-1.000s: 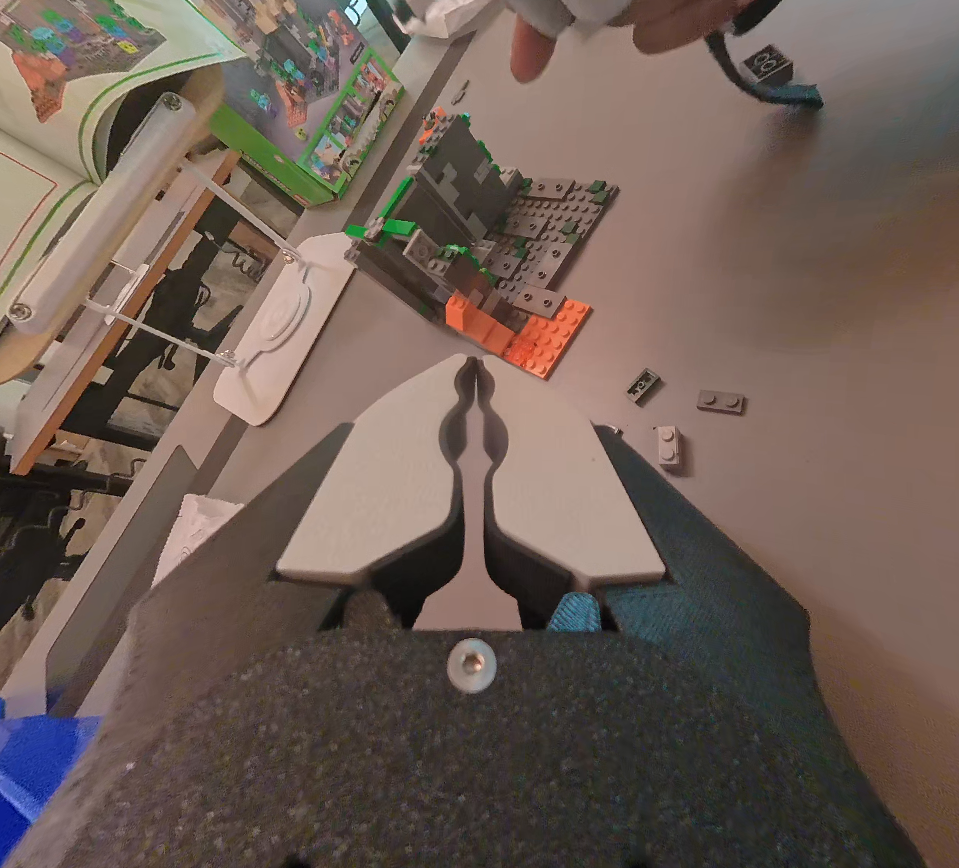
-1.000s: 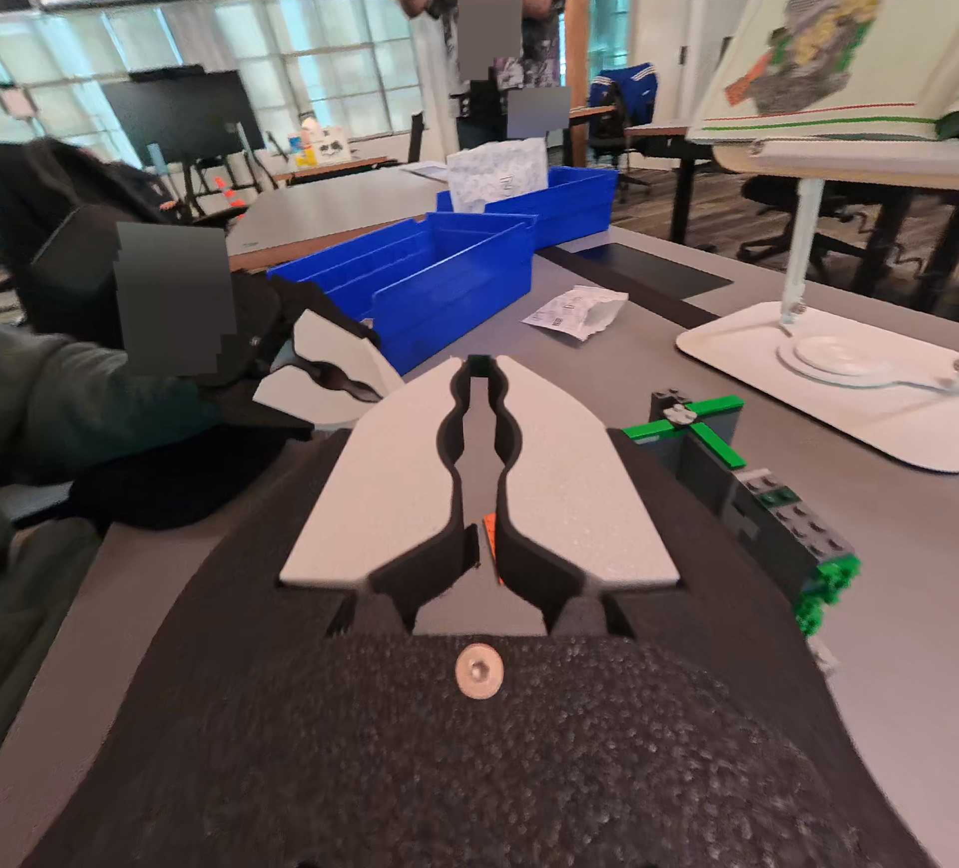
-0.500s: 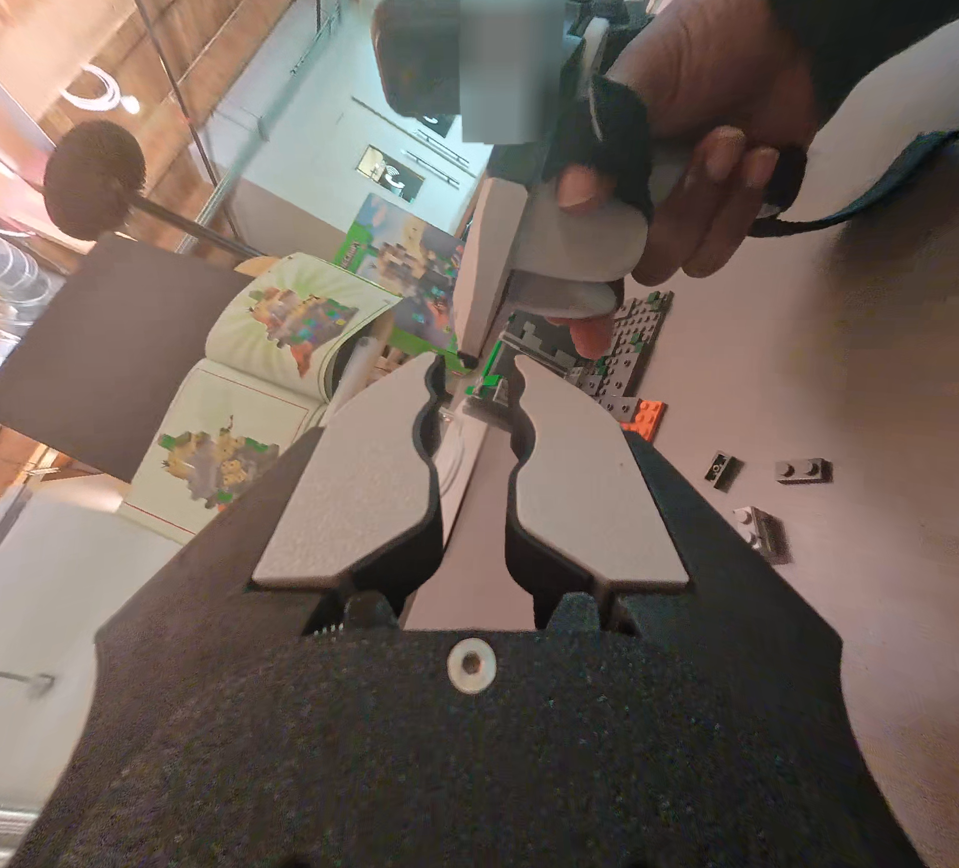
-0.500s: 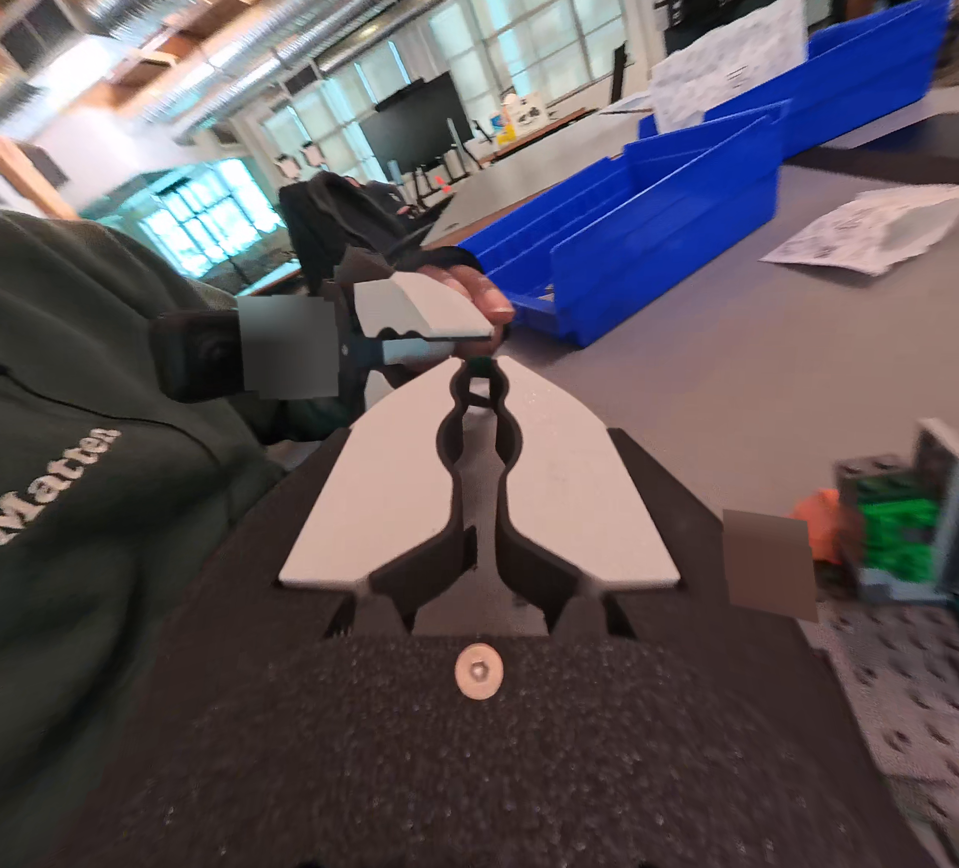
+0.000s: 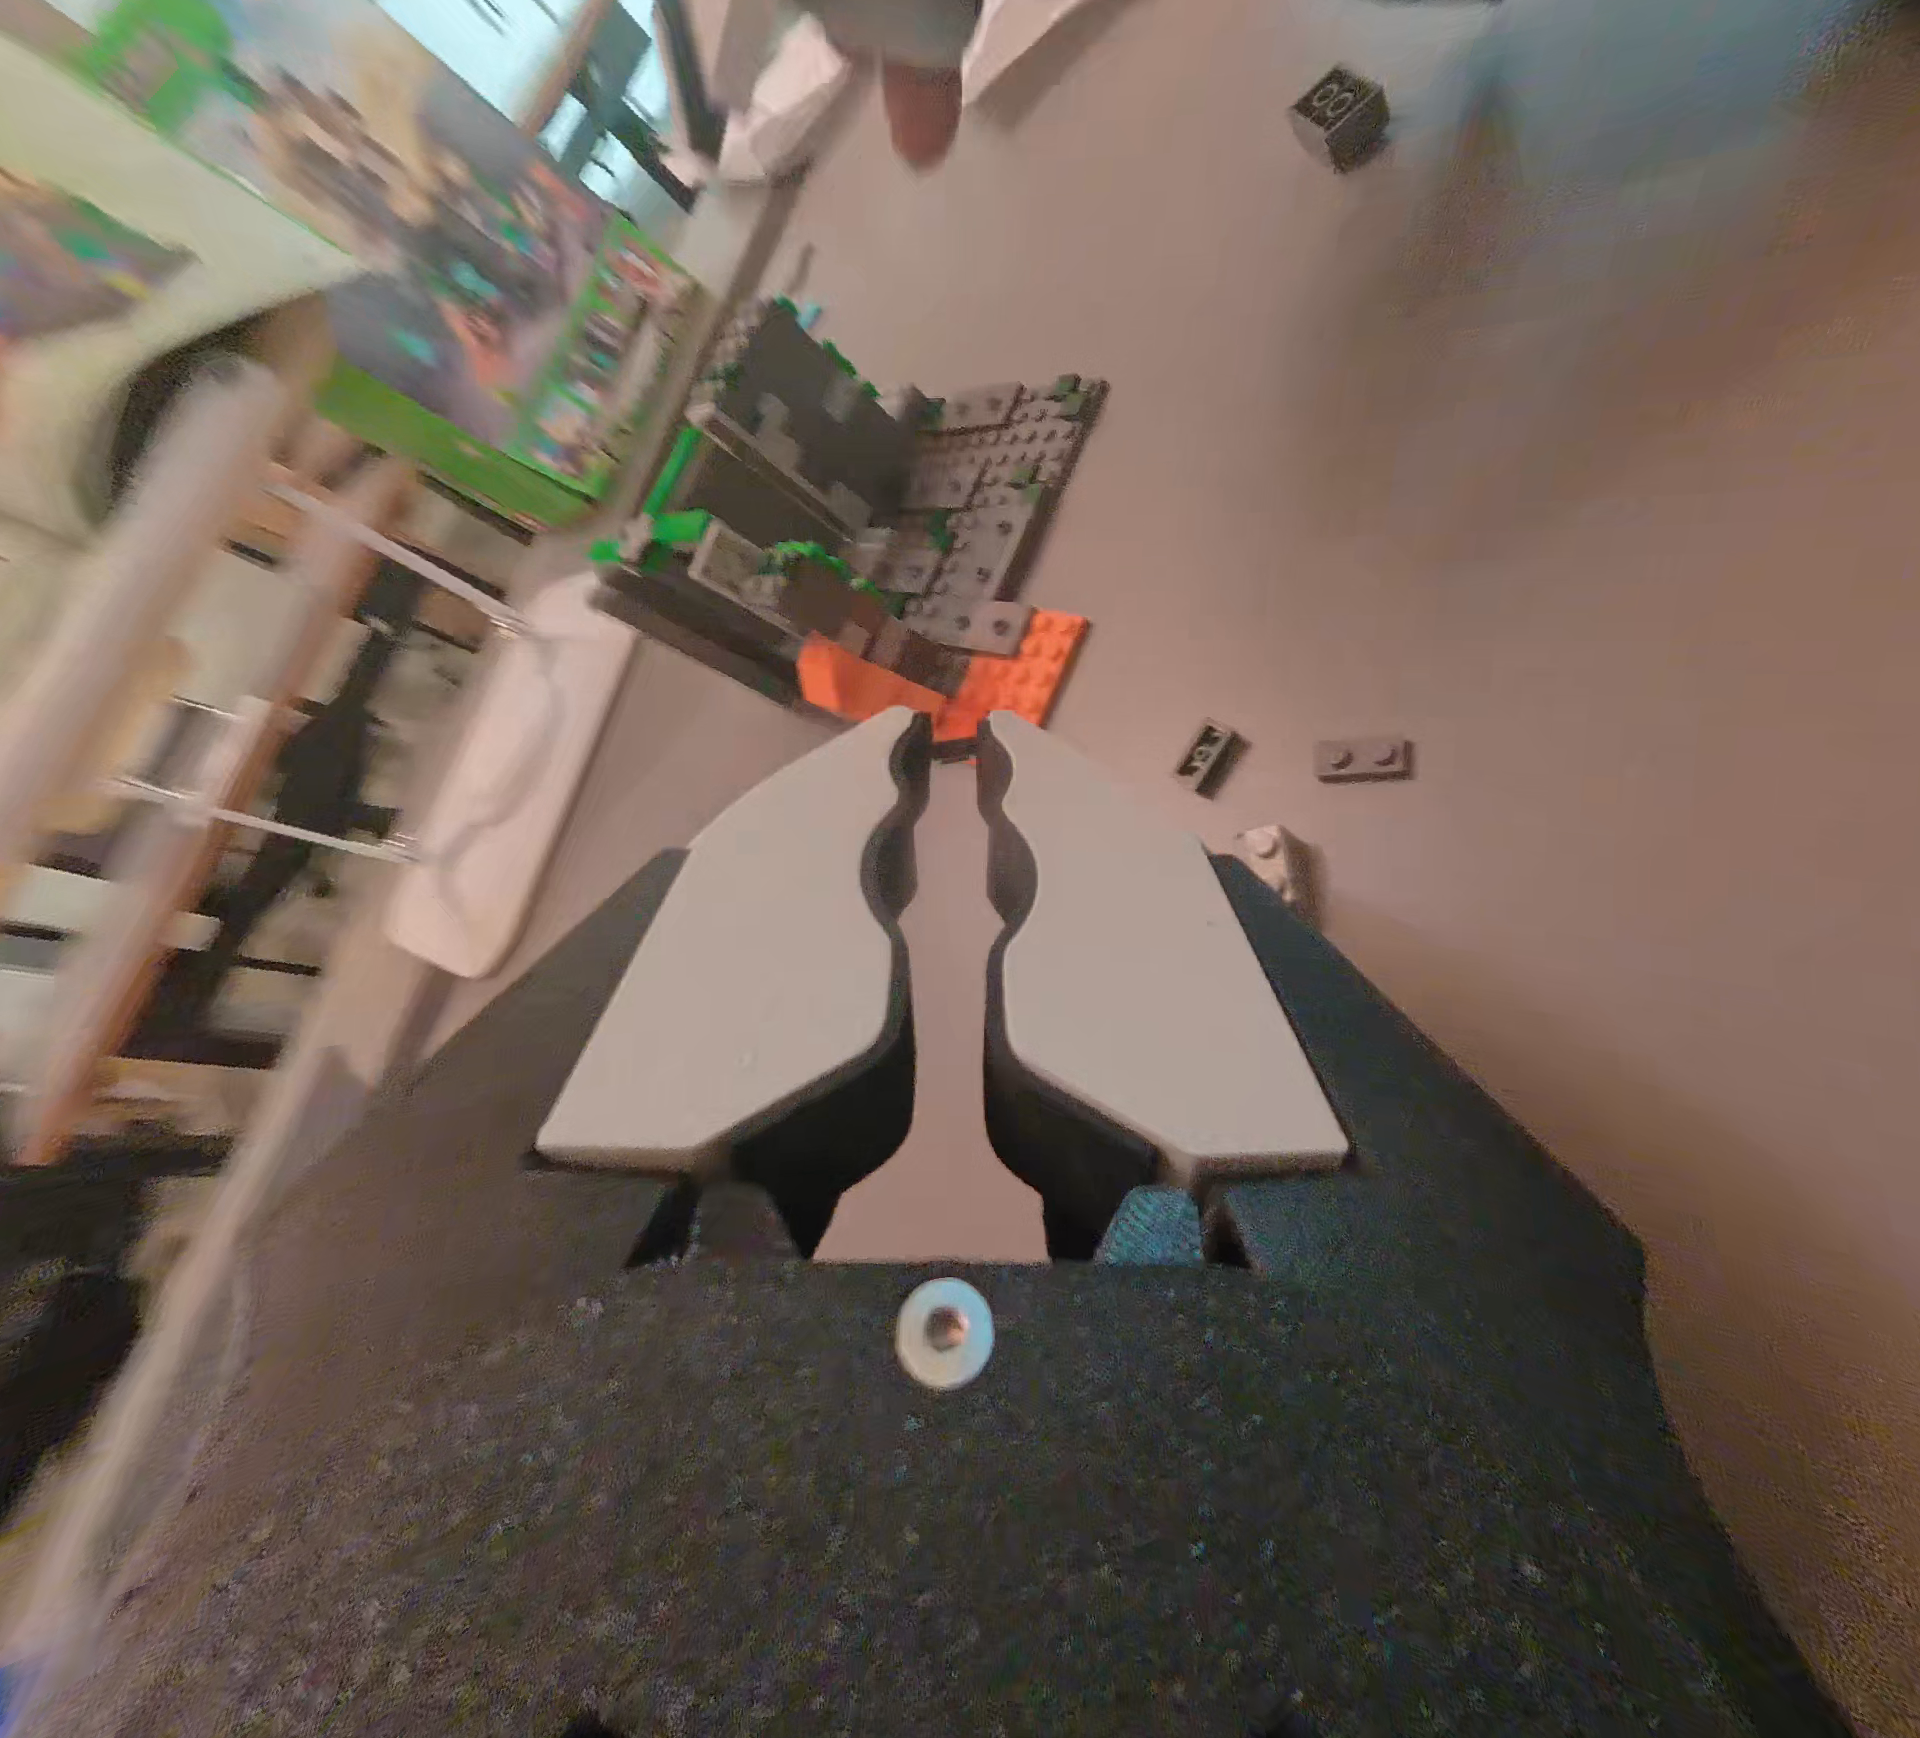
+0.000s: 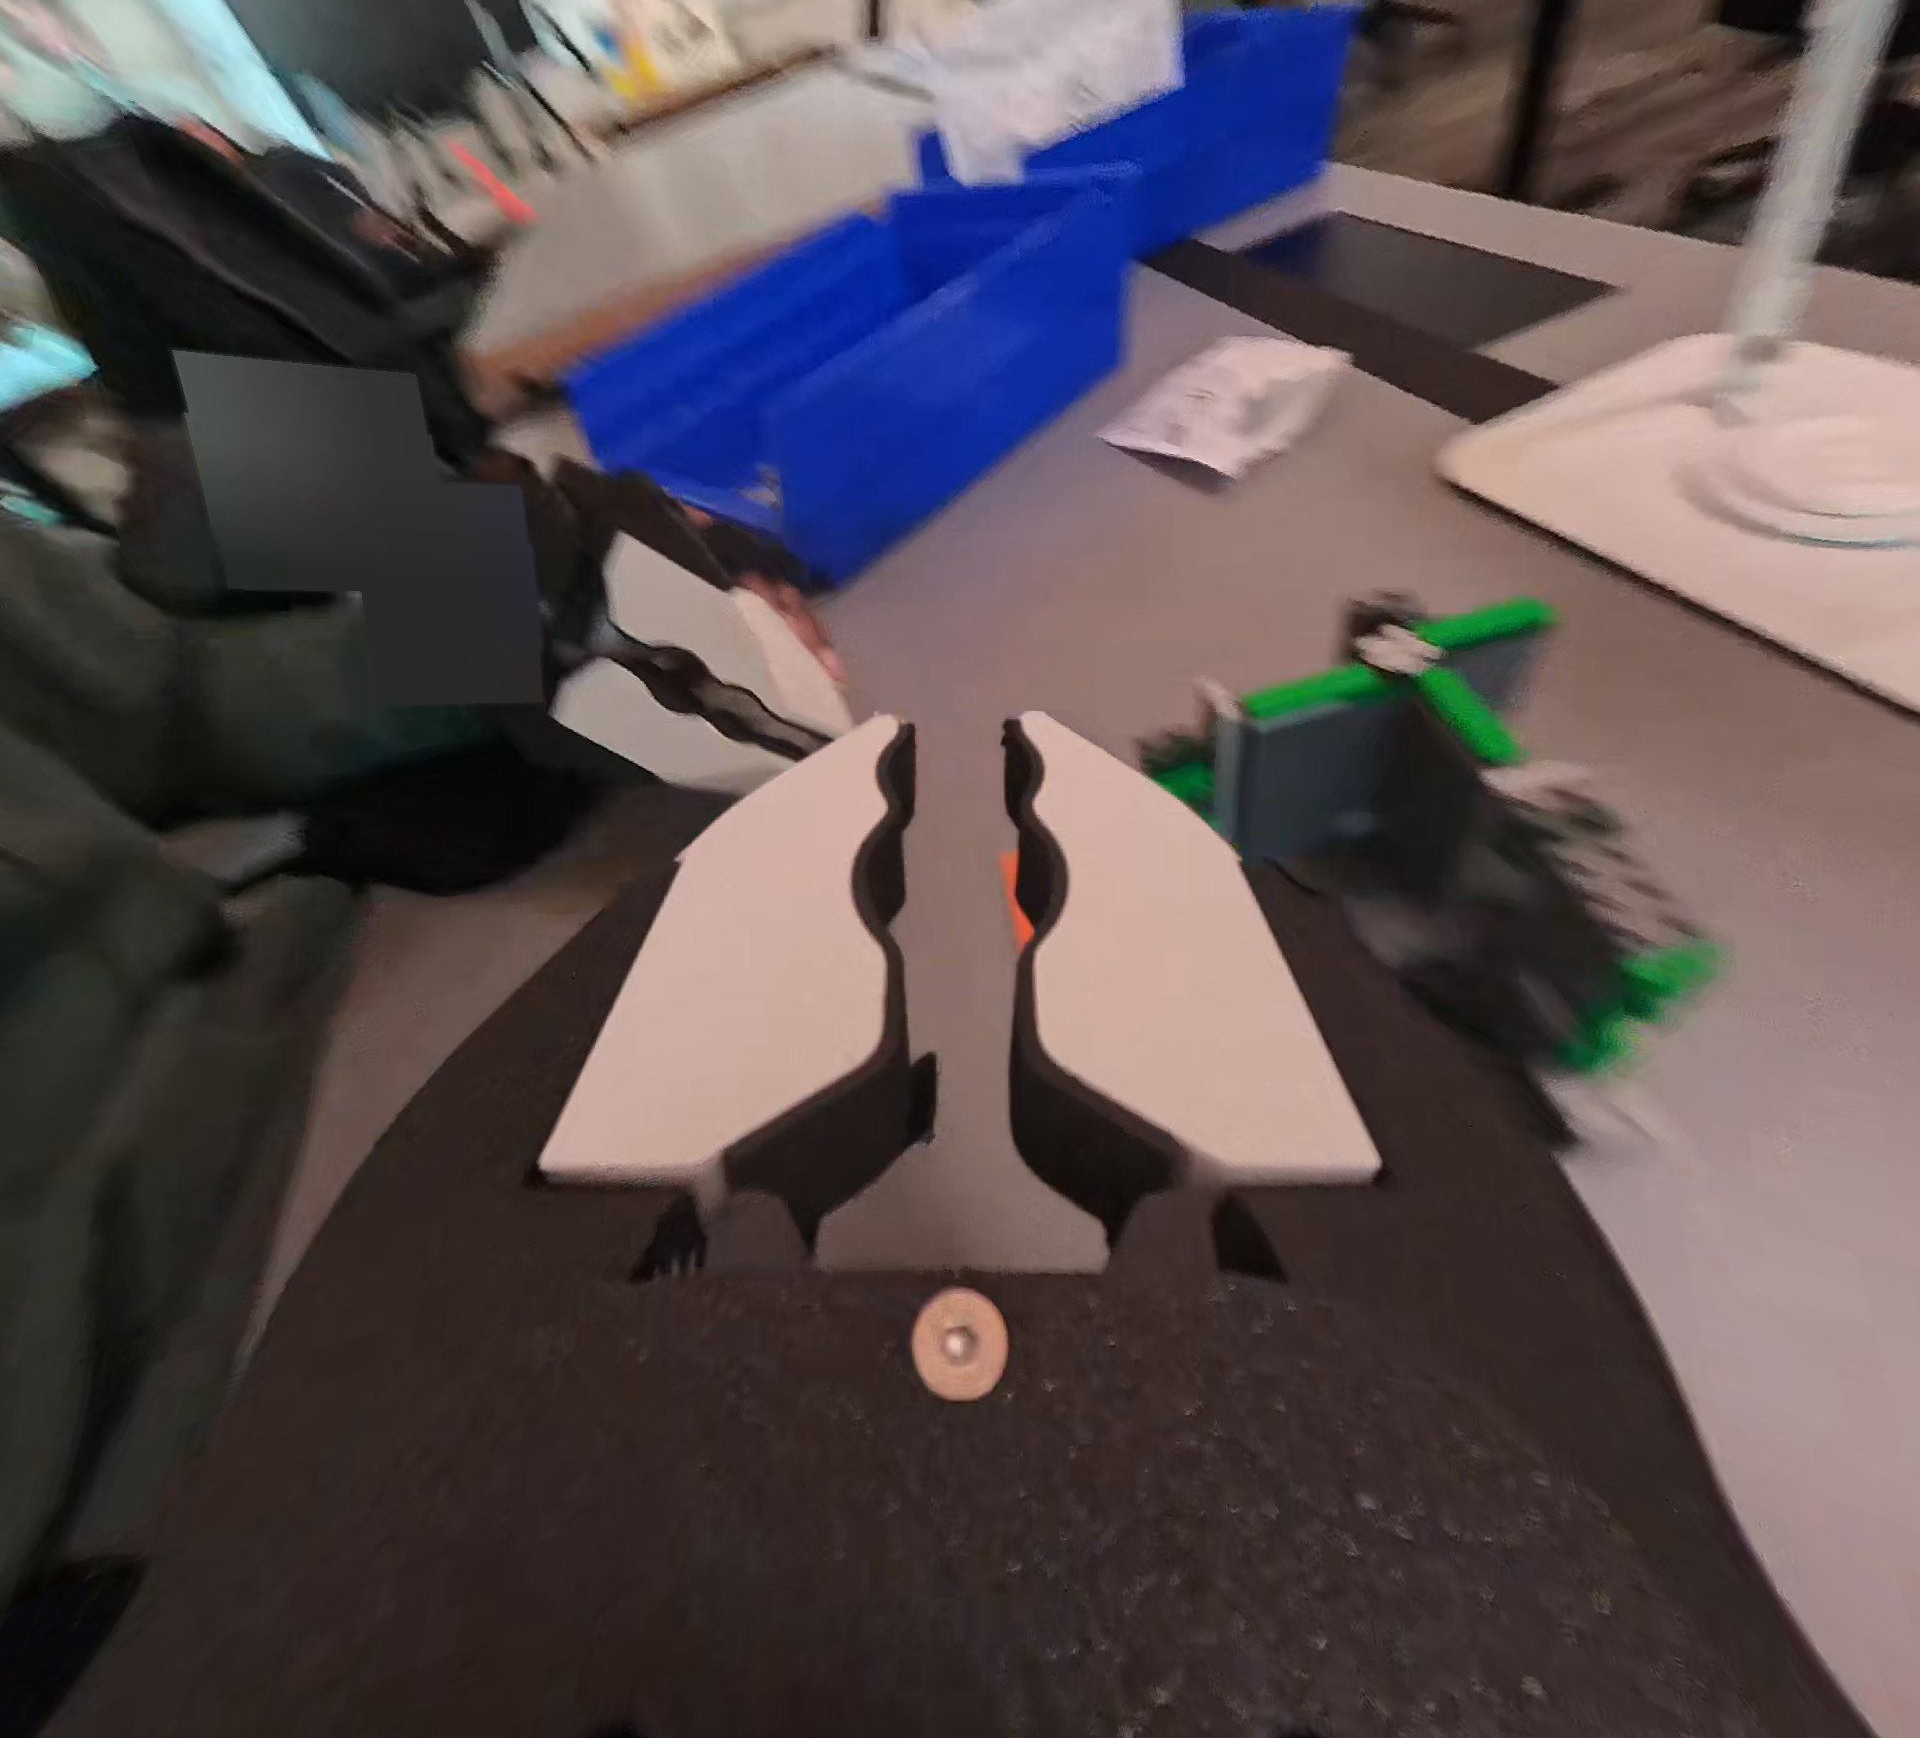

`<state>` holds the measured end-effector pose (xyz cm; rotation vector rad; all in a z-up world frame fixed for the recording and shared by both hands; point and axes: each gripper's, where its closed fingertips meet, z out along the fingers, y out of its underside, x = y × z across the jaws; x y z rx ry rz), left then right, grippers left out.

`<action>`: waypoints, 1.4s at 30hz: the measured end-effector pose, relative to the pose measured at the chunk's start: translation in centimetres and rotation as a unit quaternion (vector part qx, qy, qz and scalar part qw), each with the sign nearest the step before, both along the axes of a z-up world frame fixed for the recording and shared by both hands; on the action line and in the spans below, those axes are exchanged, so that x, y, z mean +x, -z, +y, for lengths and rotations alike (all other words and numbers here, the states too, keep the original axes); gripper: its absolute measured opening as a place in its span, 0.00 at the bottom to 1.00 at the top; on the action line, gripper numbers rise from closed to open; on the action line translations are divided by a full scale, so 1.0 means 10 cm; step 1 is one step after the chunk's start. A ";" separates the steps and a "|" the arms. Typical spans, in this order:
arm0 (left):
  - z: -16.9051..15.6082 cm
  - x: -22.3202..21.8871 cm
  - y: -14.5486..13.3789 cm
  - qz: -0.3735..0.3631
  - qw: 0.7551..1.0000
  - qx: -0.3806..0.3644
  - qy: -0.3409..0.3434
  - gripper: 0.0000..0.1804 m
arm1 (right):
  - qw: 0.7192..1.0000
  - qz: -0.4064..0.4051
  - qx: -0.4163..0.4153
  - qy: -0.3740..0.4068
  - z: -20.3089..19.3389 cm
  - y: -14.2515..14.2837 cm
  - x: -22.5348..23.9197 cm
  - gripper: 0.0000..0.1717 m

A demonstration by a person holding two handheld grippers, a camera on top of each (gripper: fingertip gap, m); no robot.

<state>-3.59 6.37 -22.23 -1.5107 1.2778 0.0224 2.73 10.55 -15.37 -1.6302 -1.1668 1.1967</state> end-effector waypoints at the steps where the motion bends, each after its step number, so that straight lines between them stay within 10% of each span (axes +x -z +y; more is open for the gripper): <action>1: -0.01 0.00 0.04 -0.018 0.999 -0.031 0.003 0.04 | 0.999 -0.028 0.022 0.022 0.07 0.01 0.12 0.10; 8: -0.02 0.00 0.08 -0.150 0.965 -0.215 -0.011 0.25 | 0.974 -0.205 0.023 0.089 0.18 0.47 0.96 0.15; 19: -0.19 0.09 0.36 -0.124 0.936 -0.330 0.013 0.61 | 0.931 -0.346 -0.002 0.116 -0.21 1.29 1.35 0.25; 26: -0.31 0.05 0.35 -0.099 0.935 -0.338 0.037 0.35 | 0.939 -0.334 0.015 0.085 -0.26 1.23 1.09 0.15; 42: -0.53 0.27 0.19 -0.121 0.931 -0.326 0.114 0.43 | 0.987 -0.159 -0.015 -0.005 -0.69 0.79 -0.56 0.15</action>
